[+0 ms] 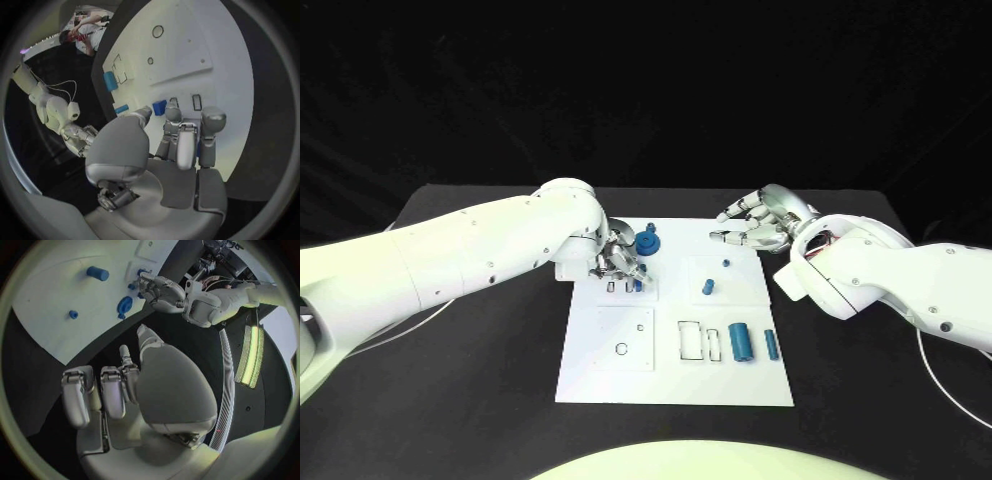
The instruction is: Assemble the parts on the task board
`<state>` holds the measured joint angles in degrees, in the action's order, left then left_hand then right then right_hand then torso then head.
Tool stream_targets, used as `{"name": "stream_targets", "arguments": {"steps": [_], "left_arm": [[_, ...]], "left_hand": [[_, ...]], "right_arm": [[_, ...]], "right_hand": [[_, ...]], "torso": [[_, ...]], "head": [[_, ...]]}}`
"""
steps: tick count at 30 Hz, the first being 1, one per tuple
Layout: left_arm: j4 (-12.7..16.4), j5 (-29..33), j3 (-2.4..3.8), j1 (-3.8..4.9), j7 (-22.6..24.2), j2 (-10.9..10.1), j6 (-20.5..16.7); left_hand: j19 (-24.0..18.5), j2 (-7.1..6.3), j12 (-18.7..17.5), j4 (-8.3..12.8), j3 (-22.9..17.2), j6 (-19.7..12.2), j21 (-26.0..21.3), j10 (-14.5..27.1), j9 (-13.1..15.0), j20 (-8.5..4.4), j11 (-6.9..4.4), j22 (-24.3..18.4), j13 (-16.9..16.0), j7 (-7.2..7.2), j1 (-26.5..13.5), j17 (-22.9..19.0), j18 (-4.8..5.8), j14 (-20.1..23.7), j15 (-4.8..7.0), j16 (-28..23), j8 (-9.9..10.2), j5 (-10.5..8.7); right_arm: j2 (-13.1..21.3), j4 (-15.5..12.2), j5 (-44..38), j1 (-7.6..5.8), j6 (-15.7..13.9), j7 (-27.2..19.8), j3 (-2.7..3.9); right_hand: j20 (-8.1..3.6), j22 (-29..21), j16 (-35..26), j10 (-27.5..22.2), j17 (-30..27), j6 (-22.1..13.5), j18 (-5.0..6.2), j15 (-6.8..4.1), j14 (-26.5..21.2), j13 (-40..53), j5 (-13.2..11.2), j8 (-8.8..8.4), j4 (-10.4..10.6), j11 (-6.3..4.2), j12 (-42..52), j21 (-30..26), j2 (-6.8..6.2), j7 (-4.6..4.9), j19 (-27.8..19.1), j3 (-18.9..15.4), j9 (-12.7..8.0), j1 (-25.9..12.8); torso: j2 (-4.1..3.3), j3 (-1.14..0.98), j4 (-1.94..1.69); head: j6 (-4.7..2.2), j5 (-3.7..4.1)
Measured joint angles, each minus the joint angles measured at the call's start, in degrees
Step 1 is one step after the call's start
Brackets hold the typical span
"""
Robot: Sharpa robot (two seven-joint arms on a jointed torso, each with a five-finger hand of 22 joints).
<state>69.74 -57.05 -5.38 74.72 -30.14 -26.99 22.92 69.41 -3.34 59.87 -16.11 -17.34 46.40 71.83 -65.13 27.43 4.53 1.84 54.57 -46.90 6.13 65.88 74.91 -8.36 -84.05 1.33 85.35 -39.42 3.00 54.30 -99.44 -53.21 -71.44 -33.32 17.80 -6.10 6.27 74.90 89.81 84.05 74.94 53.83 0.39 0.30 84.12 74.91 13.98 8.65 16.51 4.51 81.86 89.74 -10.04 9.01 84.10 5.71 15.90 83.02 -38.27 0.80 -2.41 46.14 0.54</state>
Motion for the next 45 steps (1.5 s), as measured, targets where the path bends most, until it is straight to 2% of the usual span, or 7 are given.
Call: {"name": "stream_targets", "arguments": {"steps": [10,13,17,18,26,40,45], "left_arm": [[-0.25,0.36,-0.01,-0.03,0.02,-0.07,-0.31],[-0.23,0.76,0.02,-0.02,0.06,-0.14,-0.61],[-0.12,1.44,-0.02,-0.07,0.08,-0.33,-1.26],[-0.07,1.61,-0.02,-0.09,0.08,-0.41,-1.43],[1.03,3.18,0.05,-0.14,0.13,-1.88,-3.09],[4.96,4.25,1.94,-0.03,0.14,-6.93,-6.50],[5.71,4.08,2.17,0.04,0.14,-7.98,-8.28]], "left_hand": [[-0.14,0.63,0.26,2.00,-5.65,0.20,0.85,-0.52,1.15,-0.14,-0.52,0.66,-0.46,-0.82,5.20,0.00,0.91,-0.01,0.85,0.22,-0.66,-0.04],[0.00,-0.48,0.26,4.43,-12.03,-0.21,1.12,-0.96,1.49,-0.65,-0.93,1.02,-0.53,-1.03,6.71,0.00,0.91,0.11,1.13,0.22,-1.11,-0.18],[0.11,-1.92,0.26,1.21,-17.21,-0.65,1.80,-2.06,1.49,-0.76,-1.43,1.82,-1.20,-1.40,6.10,0.00,0.90,0.00,1.24,0.46,-2.07,-0.37],[0.11,-2.50,0.44,2.94,-19.86,-0.65,1.80,-2.05,1.49,-0.76,-1.43,1.87,-1.33,-1.40,5.52,0.00,0.90,0.00,1.24,0.46,-2.18,-0.40],[0.11,-3.46,1.33,2.85,-21.66,-1.15,2.06,-3.09,1.49,-0.75,-1.43,2.20,-2.28,-1.32,2.10,0.00,0.90,0.00,1.24,0.46,-6.01,-0.12],[0.82,-4.23,2.77,4.87,-24.05,-1.19,3.12,-4.82,1.50,-1.40,-1.96,3.61,-3.97,-1.27,0.13,-0.01,0.89,0.00,1.64,1.15,-6.83,-0.10],[2.72,-6.16,4.51,7.74,-27.49,0.07,4.49,-7.39,1.50,-1.91,-2.46,5.77,-6.04,-1.45,-2.40,0.00,1.46,0.11,2.15,1.56,-7.18,6.46]], "right_arm": [[-0.01,0.08,0.00,0.00,0.19,0.09,0.00],[-0.06,0.13,0.00,0.00,0.24,0.11,0.00],[-0.08,0.18,0.00,0.00,0.30,0.13,0.00],[-0.09,0.20,0.00,0.00,0.31,0.14,0.00],[-0.09,0.31,0.00,0.00,0.38,0.18,0.00],[0.20,0.44,0.00,0.00,0.42,0.20,-0.01],[0.26,0.53,0.01,0.00,0.44,0.20,-0.01]], "right_hand": [[0.00,0.05,0.00,0.00,0.01,0.00,0.00,0.00,0.00,0.00,0.00,0.00,0.01,0.00,0.00,0.00,0.00,0.00,0.00,0.01,0.00,0.00],[0.00,0.04,0.00,0.00,0.01,0.00,0.00,0.00,0.00,0.00,0.00,0.00,0.00,0.00,0.00,0.00,0.00,0.00,0.00,0.32,0.00,0.00],[0.00,0.04,0.00,0.00,0.00,0.00,0.00,0.00,0.00,0.00,0.35,0.00,0.00,0.00,0.00,0.00,0.00,0.00,0.00,0.32,0.00,0.00],[0.00,0.04,0.00,0.00,0.00,0.00,0.00,0.00,0.00,0.00,0.35,0.00,0.00,0.00,0.00,0.00,0.00,0.00,0.00,0.32,0.00,0.00],[0.00,0.04,0.00,0.00,0.00,0.00,0.00,0.00,0.00,0.00,0.57,0.22,0.00,0.00,0.00,0.00,0.00,0.00,0.00,0.32,0.00,0.00],[0.00,0.02,0.00,0.00,-0.01,0.00,0.00,0.00,0.00,0.00,0.80,0.22,0.00,0.00,0.00,0.00,0.00,0.00,0.00,0.32,0.00,0.00],[0.00,0.02,0.00,0.00,-0.01,0.00,0.00,0.00,0.00,-0.01,0.80,0.22,0.00,0.00,0.00,0.00,0.00,0.00,0.00,0.32,0.00,0.00]], "torso": [[0.05,-0.02,-0.02],[0.07,-0.02,-0.03],[0.09,-0.02,-0.01],[0.09,-0.02,-0.01],[0.13,-0.01,-0.01],[0.30,-0.14,-0.24],[0.39,-0.24,-0.27]], "head": [[0.13,0.14],[0.13,0.14],[0.08,0.13],[0.07,0.13],[-0.01,0.08],[-0.36,-0.21],[-0.13,-0.25]]}}
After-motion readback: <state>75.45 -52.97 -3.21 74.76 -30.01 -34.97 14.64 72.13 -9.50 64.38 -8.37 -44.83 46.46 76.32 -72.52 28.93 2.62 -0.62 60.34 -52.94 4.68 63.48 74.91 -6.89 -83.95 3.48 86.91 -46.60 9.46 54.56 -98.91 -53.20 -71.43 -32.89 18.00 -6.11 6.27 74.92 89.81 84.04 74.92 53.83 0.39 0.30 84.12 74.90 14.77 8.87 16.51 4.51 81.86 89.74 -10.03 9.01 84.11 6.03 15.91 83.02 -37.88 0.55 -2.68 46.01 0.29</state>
